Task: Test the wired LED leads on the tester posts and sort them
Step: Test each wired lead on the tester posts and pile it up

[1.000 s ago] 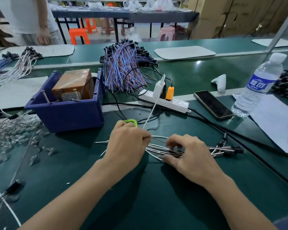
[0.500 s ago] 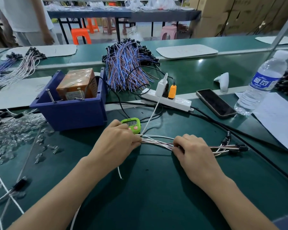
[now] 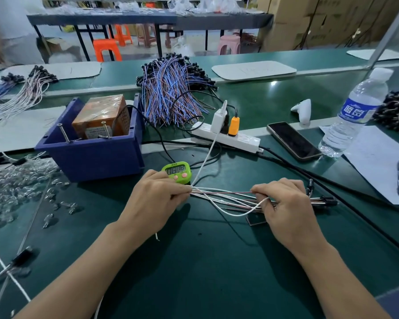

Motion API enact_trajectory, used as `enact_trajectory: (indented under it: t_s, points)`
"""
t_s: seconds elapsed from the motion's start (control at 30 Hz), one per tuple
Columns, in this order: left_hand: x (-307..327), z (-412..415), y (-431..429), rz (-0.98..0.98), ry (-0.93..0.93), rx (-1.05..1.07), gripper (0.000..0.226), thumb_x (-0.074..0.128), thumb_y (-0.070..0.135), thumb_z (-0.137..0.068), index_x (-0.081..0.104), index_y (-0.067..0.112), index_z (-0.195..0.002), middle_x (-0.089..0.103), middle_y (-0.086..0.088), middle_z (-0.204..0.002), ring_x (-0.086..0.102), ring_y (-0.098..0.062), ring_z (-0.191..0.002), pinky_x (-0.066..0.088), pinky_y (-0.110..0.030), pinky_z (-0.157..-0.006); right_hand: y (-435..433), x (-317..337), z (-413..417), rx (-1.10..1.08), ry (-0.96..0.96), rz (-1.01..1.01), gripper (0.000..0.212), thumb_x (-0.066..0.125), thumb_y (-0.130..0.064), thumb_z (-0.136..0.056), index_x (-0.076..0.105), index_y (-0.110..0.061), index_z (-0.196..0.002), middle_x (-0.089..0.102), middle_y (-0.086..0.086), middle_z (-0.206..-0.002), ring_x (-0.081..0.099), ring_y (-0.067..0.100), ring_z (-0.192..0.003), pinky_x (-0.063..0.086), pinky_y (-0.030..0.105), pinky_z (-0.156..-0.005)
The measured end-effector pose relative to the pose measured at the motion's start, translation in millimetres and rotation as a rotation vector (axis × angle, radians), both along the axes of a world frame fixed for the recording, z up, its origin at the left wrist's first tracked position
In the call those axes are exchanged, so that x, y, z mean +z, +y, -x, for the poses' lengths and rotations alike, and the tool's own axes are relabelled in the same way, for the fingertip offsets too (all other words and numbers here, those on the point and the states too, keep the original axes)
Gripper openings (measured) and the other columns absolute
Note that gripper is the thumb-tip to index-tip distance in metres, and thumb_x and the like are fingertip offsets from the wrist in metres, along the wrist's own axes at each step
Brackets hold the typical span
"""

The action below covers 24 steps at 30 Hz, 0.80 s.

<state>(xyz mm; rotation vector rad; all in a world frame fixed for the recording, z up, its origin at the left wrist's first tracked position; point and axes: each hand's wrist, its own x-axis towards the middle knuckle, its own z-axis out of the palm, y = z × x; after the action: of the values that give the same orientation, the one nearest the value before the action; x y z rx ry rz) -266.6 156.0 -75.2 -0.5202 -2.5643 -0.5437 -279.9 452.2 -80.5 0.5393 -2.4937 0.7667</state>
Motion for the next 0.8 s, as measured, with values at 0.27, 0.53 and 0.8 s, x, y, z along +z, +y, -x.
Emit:
enact_trajectory:
  t_s: [0.27, 0.53, 0.8]
  points:
    - [4, -2, 34, 0.03, 0.052, -0.01, 0.053, 0.081, 0.054, -0.067, 0.077, 0.031, -0.115, 0.069, 0.011, -0.119, 0.058, -0.017, -0.109, 0.04, -0.034, -0.097, -5, 0, 1, -0.144, -0.178, -0.075, 0.046, 0.052, -0.005, -0.067, 0.075, -0.031, -0.096, 0.068, -0.017, -0.082, 0.051, 0.011, -0.087, 0.021, 0.021, -0.09]
    - [2, 21, 78, 0.034, -0.223, -0.121, 0.034, 0.073, 0.043, -0.091, 0.075, 0.03, -0.122, 0.071, 0.009, -0.113, 0.057, -0.014, -0.107, 0.039, -0.032, -0.096, -6, -6, 5, -0.098, -0.336, -0.002, 0.059, 0.047, 0.016, -0.063, 0.057, -0.038, -0.085, 0.06, -0.017, -0.086, 0.046, 0.011, -0.089, 0.032, 0.009, -0.085]
    - [3, 13, 76, -0.002, -0.184, -0.03, 0.019, 0.066, 0.032, -0.097, 0.081, 0.023, -0.102, 0.072, 0.004, -0.096, 0.063, -0.019, -0.09, 0.046, -0.031, -0.075, -6, 2, 2, -0.024, -0.343, 0.069, 0.015, 0.068, -0.026, -0.078, 0.072, -0.037, -0.087, 0.065, -0.027, -0.087, 0.054, 0.001, -0.094, 0.041, 0.036, -0.092]
